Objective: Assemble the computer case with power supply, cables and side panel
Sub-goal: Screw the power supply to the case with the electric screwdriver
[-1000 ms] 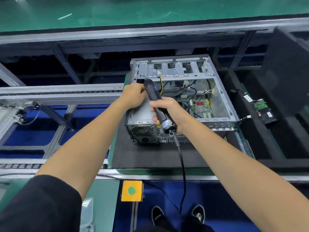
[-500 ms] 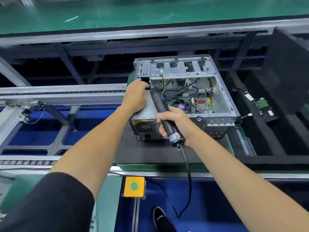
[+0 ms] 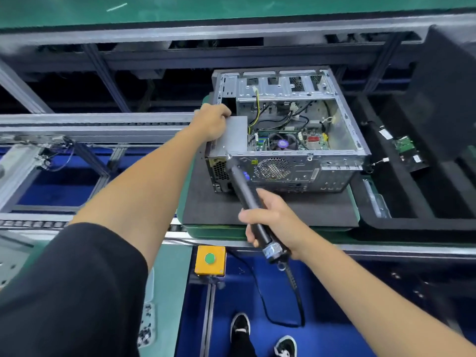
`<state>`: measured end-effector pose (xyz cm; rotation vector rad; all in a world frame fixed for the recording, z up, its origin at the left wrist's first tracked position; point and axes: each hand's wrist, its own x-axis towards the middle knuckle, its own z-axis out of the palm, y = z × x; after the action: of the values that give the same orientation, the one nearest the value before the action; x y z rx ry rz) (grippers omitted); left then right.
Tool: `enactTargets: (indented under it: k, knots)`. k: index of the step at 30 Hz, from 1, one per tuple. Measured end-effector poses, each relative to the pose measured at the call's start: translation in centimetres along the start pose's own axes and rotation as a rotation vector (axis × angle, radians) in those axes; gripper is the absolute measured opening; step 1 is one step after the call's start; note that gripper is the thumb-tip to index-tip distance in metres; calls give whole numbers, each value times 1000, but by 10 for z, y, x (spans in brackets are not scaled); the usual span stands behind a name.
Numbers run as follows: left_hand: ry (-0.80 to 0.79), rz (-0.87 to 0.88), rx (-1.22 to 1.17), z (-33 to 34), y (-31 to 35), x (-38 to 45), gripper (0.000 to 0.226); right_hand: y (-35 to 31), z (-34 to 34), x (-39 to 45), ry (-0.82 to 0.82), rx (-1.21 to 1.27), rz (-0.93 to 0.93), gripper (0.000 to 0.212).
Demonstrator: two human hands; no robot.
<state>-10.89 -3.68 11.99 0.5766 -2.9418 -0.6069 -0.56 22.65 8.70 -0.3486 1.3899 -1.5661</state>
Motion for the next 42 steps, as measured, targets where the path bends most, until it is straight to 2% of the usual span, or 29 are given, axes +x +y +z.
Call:
enactTargets:
  k: [4,8,10,14,17,28,33,37,42]
  knots:
    - [-42,49,241,-2,9,15,45,12,11,-6,-10,-43,-14,48]
    - [-19,183,214,5,6,17,32,20,17,-4,15,-66,9,54]
    - [-6,222,149,12,5,12,33,23,20,-4,13,-84,-7,47]
    - [43,223,166,23,5,8,36,26,21,-2,10,-84,-8,40]
    - [65,225,182,25,6,8,37,25,22,0,20,-74,-14,45]
    - [64,189,186,25,7,8,38,21,24,-1,55,-39,-19,50]
    - [64,171,143,25,6,10,39,21,24,-2,49,-29,-28,45]
    - [65,172,129,26,5,10,38,24,26,0,48,-32,-33,50]
    - [74,164,132,27,5,11,38,26,29,3,37,-13,-41,36]
